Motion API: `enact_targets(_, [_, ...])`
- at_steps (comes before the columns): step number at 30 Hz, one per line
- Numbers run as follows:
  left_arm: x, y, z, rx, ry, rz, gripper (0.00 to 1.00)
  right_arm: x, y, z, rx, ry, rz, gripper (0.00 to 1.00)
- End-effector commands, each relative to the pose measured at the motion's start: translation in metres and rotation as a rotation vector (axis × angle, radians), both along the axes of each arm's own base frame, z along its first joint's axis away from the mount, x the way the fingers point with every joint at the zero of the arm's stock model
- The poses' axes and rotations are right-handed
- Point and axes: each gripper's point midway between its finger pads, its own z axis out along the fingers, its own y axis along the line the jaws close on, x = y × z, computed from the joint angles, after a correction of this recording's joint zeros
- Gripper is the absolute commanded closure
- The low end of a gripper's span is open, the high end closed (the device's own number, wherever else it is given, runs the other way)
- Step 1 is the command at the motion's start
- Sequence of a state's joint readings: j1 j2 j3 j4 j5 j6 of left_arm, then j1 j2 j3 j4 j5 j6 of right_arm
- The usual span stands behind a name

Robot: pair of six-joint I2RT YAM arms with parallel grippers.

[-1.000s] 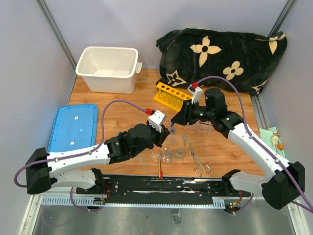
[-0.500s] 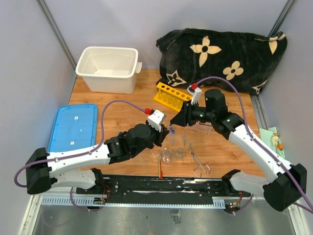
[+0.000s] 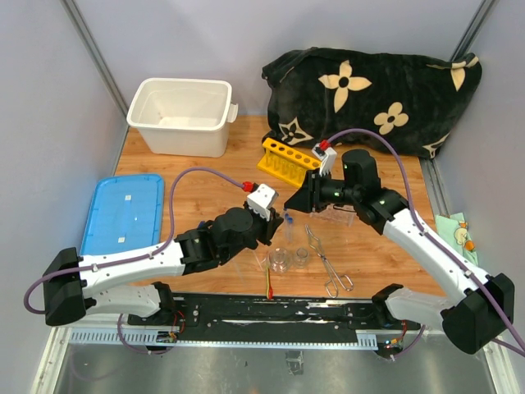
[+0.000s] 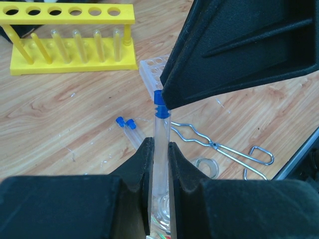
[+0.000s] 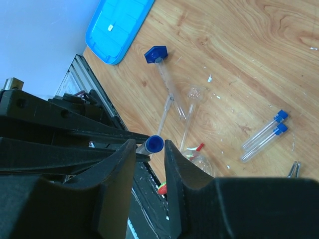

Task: Organize the chemistry lab equipment
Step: Pick up the test tube at the center of the board, then insert the test tube into the slot of the test tube rack.

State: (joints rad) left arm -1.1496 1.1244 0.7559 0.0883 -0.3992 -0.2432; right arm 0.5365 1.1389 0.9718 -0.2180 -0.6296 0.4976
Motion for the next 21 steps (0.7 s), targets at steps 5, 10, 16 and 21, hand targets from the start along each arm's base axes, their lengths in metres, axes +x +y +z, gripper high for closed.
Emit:
enact_targets(5, [0.0023,0.0007,0.0213,-0.052,-0.042,0.015,0.93,-0.0049,0.0105,0.0050,0.033,0.001,0.041,0.69])
enact_targets(10, [0.0023,0.0013,0.0232,-0.056,-0.046,0.016,0.93,-0.0045,0.0114,0.0028,0.031,0.005,0.043,0.69])
enact_targets(16, [0.0030,0.0028,0.0237,-0.055,-0.049,0.023,0.93,-0.0054,0.0129,0.0028,0.033,0.006,0.051,0.82])
enact_targets(21, [0.0034,0.0029,0.0227,-0.052,-0.048,0.025,0.92,-0.0062,0.0140,0.0035,0.033,0.003,0.057,0.96])
